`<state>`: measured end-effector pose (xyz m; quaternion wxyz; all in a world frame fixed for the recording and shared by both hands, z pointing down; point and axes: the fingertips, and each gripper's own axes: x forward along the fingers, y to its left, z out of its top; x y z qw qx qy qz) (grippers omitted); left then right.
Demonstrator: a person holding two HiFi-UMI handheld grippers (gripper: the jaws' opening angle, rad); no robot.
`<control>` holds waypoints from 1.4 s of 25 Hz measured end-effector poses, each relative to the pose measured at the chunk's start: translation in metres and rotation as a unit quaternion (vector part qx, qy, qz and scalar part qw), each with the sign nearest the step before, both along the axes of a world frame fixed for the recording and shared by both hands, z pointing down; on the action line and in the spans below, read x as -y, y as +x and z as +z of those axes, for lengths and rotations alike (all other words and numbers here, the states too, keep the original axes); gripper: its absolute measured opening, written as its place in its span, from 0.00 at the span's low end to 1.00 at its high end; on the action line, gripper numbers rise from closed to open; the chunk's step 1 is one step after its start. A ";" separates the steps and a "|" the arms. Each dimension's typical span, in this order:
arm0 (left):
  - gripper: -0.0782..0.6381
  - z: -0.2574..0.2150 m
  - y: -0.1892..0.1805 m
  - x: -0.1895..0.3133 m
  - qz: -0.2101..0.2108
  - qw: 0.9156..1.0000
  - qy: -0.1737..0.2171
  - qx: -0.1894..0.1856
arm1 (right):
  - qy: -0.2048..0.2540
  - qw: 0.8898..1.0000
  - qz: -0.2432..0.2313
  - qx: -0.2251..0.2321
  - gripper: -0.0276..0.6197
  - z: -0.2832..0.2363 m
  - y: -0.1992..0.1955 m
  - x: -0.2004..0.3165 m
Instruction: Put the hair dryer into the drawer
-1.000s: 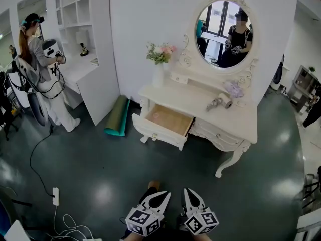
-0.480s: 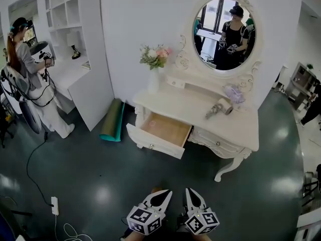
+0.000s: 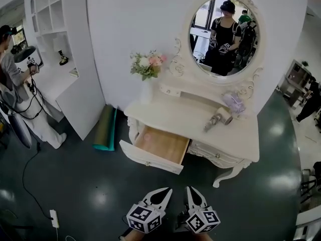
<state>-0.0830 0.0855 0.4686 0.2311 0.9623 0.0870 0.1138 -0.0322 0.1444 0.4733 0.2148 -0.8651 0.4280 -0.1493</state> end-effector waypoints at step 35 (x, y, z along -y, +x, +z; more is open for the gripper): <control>0.14 -0.006 0.144 0.091 0.067 0.997 -0.021 -0.005 | 0.028 0.992 0.125 -0.002 0.07 -0.025 0.164 0.060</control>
